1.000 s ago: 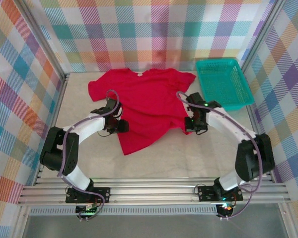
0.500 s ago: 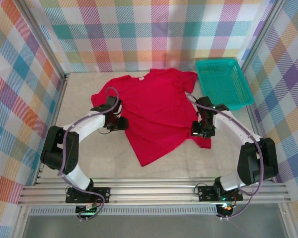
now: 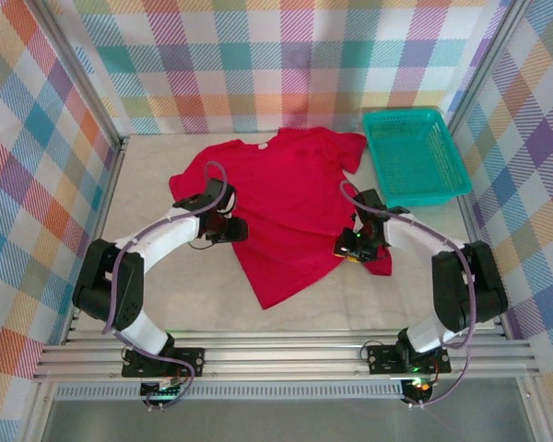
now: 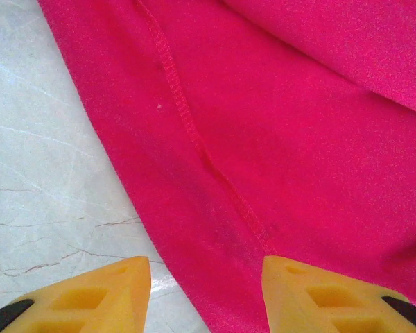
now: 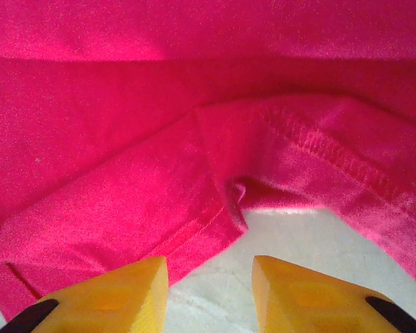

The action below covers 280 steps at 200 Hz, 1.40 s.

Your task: Fold the inside-out t-shirt

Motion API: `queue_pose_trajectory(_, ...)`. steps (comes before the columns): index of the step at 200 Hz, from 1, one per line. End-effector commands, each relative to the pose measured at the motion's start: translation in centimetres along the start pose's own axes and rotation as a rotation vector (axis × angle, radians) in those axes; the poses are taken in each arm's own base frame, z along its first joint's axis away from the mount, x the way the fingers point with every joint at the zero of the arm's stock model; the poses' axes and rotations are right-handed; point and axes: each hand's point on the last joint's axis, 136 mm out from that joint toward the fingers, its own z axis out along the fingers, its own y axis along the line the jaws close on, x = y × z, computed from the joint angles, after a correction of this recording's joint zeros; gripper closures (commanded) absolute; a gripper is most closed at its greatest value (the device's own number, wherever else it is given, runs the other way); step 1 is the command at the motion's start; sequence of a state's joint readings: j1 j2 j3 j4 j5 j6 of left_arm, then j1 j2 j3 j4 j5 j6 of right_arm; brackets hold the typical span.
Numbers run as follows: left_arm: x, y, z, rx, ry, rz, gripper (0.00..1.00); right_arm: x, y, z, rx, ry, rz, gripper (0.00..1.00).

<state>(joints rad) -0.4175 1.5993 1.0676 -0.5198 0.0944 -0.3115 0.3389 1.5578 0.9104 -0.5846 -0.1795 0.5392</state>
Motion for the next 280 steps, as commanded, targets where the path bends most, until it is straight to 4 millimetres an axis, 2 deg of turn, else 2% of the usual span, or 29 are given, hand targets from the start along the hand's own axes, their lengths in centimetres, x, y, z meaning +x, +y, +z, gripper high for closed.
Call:
queue_pose_trajectory(1,-0.5,-0.5,-1.1,0.014,-0.023,-0.008,0.54,-1.5,0.5,0.6,-0.004,-0.028,-0.007,0.62)
queue_pose_trajectory(40,-0.4,-0.3,-1.1,0.006,-0.020,-0.003,0.54,-2.2,0.6,1.5,0.005,-0.023,-0.009,0.65)
queue_pose_trajectory(60,-0.4,-0.2,-1.3,0.003,-0.022,-0.002,0.54,-2.5,0.9,1.3,-0.001,-0.033,-0.007,0.75)
queue_pose_trajectory(89,-0.5,-0.3,-1.5,0.005,-0.025,0.002,0.55,-2.5,1.1,0.9,0.001,-0.039,-0.012,1.00)
queue_pose_trajectory(116,-0.6,-0.8,-1.8,0.031,-0.032,0.017,0.55,-2.4,2.0,-0.1,-0.025,-0.045,-0.013,1.00)
queue_pose_trajectory(130,-0.7,-2.1,-2.2,0.085,-0.045,0.065,0.52,-2.3,3.1,-1.2,-0.062,-0.048,-0.013,1.00)
queue_pose_trajectory(143,-0.5,-4.8,-3.0,0.173,-0.074,0.171,0.44,-2.4,4.2,-2.3,-0.099,-0.053,-0.004,1.00)
queue_pose_trajectory(168,2.0,-11.2,-4.3,0.301,-0.149,0.553,0.31,-3.3,6.2,-4.4,-0.168,-0.084,0.020,1.00)
queue_pose_trajectory(187,4.0,-14.1,-4.4,0.360,-0.195,0.722,0.25,-3.9,6.9,-5.1,-0.192,-0.104,0.039,1.00)
queue_pose_trajectory(191,3.7,-14.9,-4.6,0.380,-0.228,0.734,0.24,-4.0,7.0,-5.2,-0.192,-0.106,0.044,1.00)
queue_pose_trajectory(222,4.3,-17.5,-4.0,0.435,-0.249,0.735,0.20,-4.4,7.6,-5.4,-0.211,-0.098,0.062,1.00)
queue_pose_trajectory(242,5.4,-19.0,-2.4,0.449,-0.224,0.736,0.20,-4.4,7.6,-5.1,-0.209,-0.086,0.069,1.00)
queue_pose_trajectory(254,6.5,-19.3,-1.2,0.453,-0.184,0.749,0.21,-4.5,7.4,-4.7,-0.194,-0.086,0.067,1.00)
queue_pose_trajectory(267,7.2,-18.7,0.0,0.431,-0.139,0.743,0.24,-4.7,6.7,-4.1,-0.153,-0.086,0.056,1.00)
queue_pose_trajectory(273,7.5,-18.3,0.4,0.413,-0.119,0.741,0.26,-4.7,6.1,-3.8,-0.124,-0.084,0.050,0.92)
queue_pose_trajectory(280,7.9,-17.7,0.8,0.396,-0.093,0.740,0.28,-4.6,5.3,-3.4,-0.084,-0.082,0.040,0.78)
